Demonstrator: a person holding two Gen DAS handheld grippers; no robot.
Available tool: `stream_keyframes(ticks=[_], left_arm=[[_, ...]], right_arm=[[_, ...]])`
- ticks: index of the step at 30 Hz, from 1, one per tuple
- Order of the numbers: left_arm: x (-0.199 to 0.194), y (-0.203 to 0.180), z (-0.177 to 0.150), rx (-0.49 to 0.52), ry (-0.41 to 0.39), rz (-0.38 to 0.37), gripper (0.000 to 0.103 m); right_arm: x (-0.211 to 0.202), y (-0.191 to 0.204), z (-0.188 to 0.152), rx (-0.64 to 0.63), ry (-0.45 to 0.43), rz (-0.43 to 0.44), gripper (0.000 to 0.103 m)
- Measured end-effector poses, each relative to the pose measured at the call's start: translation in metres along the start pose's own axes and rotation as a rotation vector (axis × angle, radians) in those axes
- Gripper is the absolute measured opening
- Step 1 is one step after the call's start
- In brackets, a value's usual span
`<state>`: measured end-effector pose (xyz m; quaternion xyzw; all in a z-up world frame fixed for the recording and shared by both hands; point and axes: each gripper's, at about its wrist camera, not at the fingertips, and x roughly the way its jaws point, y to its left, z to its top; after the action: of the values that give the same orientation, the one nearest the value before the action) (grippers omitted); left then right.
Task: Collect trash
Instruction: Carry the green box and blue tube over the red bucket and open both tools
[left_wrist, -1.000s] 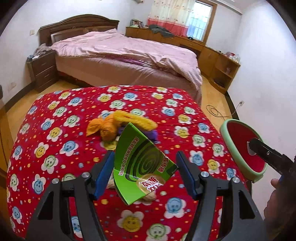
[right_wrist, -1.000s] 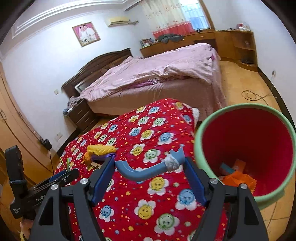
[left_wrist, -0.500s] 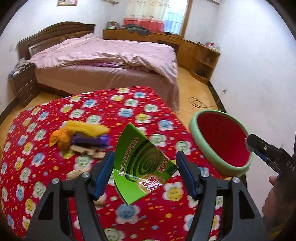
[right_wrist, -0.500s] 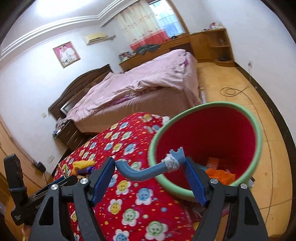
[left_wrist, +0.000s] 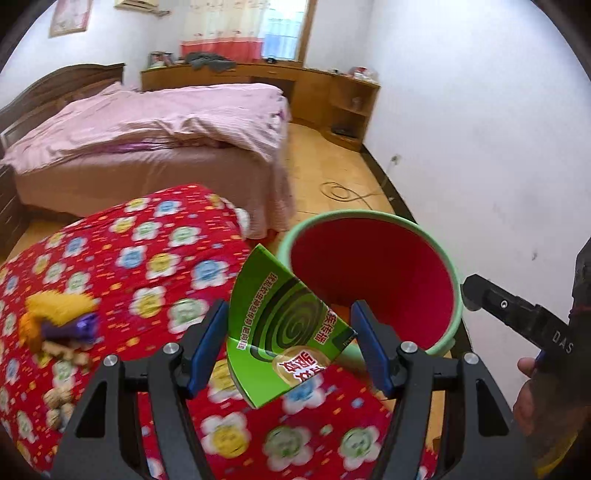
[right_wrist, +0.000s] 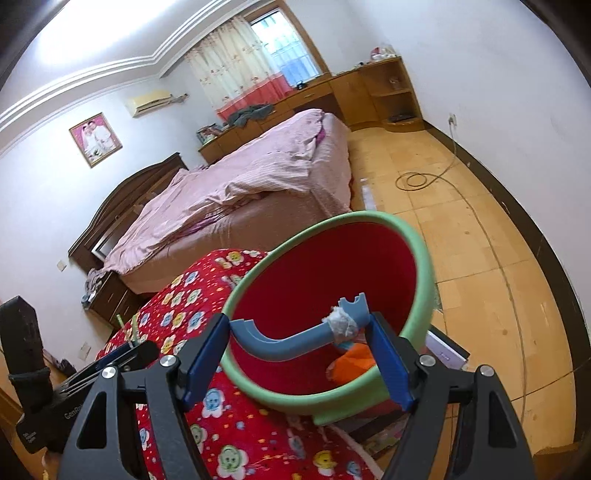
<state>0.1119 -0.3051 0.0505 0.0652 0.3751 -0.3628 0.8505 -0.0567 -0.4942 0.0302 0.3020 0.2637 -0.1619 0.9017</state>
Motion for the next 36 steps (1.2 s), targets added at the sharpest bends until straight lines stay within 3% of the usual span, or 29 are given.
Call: stream_keyframes(ticks=[12, 15, 19, 36], left_arm=[[0.055, -0.039, 0.010, 0.064, 0.070, -0.071, 0.068], [0.062, -0.044, 0.010, 0.076, 0.086, -0.067, 0.073], [0.064, -0.046, 0.010, 0.085, 0.072, -0.053, 0.078], [0.039, -0.012, 0.000, 0.000, 0.073, -0.001, 0.078]], right_arm=[[0.003, -0.046, 0.007, 0.072, -0.015, -0.013, 0.078], [0.007, -0.050, 0.008, 0.082, -0.014, -0.012, 0.078], [0.010, -0.052, 0.008, 0.088, -0.012, -0.009, 0.078], [0.032, -0.023, 0.011, 0.029, 0.036, 0.014, 0.080]])
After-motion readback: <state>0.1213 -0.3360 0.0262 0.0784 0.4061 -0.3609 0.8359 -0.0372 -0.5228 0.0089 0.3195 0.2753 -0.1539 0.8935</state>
